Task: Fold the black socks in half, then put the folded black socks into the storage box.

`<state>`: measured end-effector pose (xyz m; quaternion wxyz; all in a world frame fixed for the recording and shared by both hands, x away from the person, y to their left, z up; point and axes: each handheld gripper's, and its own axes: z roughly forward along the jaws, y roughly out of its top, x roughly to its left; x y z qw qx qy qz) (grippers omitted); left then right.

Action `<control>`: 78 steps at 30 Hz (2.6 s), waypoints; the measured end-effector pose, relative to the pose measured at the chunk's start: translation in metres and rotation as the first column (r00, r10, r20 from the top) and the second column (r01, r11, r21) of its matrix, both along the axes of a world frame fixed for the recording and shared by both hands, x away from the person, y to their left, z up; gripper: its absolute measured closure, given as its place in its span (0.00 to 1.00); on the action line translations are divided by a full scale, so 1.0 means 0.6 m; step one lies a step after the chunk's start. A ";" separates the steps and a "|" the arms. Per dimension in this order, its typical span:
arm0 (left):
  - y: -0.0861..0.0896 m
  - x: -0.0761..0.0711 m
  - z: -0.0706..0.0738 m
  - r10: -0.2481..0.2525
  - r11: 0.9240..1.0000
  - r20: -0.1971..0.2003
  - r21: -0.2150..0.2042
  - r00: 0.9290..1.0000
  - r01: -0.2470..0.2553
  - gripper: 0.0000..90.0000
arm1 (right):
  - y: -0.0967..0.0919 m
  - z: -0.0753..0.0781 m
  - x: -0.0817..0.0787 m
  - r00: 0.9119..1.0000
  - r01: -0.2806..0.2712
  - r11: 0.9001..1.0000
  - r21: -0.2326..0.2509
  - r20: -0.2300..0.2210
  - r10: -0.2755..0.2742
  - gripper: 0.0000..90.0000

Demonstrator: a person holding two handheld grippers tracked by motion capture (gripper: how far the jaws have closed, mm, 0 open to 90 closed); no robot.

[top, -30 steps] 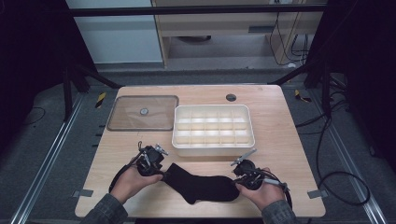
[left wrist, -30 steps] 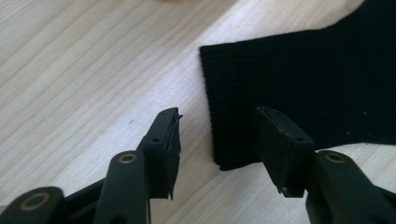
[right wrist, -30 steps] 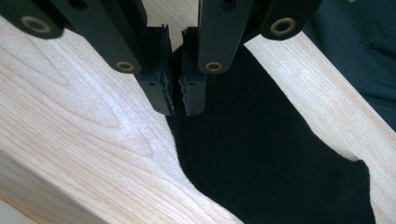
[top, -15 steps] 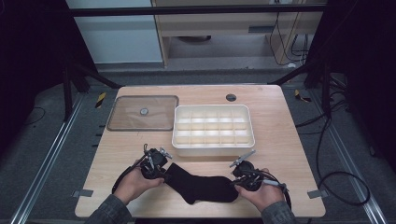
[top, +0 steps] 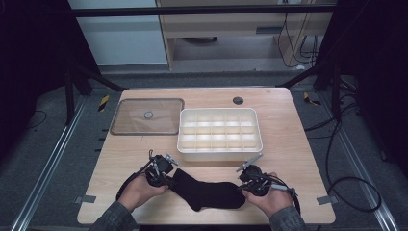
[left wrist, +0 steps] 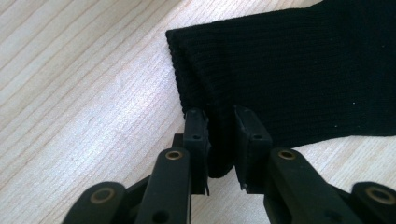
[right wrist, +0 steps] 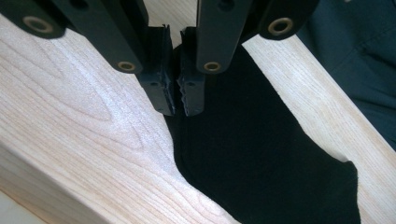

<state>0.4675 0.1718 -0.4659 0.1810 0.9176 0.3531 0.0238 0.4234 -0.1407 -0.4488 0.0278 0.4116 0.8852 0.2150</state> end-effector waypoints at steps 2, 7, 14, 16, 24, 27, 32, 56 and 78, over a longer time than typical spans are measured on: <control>0.002 0.000 0.000 0.004 1.000 -0.001 -0.012 1.000 -0.004 0.86 | 0.000 0.000 0.001 1.000 -0.007 1.000 -0.002 0.002 0.007 0.96; 0.010 0.000 0.004 0.000 0.999 -0.005 -0.038 1.000 0.000 0.88 | -0.001 0.004 0.002 1.000 -0.008 1.000 -0.002 0.002 0.008 0.97; 0.019 -0.003 0.012 -0.022 0.999 0.005 -0.046 1.000 0.022 0.89 | 0.000 0.004 0.004 1.000 -0.010 1.000 -0.003 0.004 0.010 0.97; 0.026 -0.003 0.018 -0.021 0.999 0.009 -0.050 1.000 0.021 0.89 | 0.001 0.004 0.004 1.000 -0.003 1.000 0.000 0.000 0.003 0.97; 0.052 0.000 0.030 -0.013 0.998 0.012 -0.063 1.000 0.014 0.89 | 0.017 -0.010 0.014 1.000 -0.014 1.000 -0.004 0.010 0.014 0.97; 0.062 0.000 0.036 -0.011 0.998 0.023 -0.062 1.000 0.012 0.89 | 0.024 -0.007 0.016 0.999 -0.027 1.000 0.000 0.017 0.027 0.97; 0.071 0.002 0.039 -0.006 0.998 0.025 -0.066 1.000 0.008 0.89 | 0.033 -0.002 0.018 0.999 -0.032 0.999 0.008 0.020 0.032 0.97; 0.090 0.000 0.067 -0.013 0.995 0.044 -0.095 0.999 0.017 0.89 | 0.055 0.014 0.030 0.998 -0.056 0.998 0.017 0.030 0.055 0.97; 0.091 -0.006 0.109 -0.029 0.994 0.065 -0.101 0.997 0.036 0.89 | 0.091 0.009 0.041 0.996 -0.084 0.996 0.041 0.009 0.084 0.97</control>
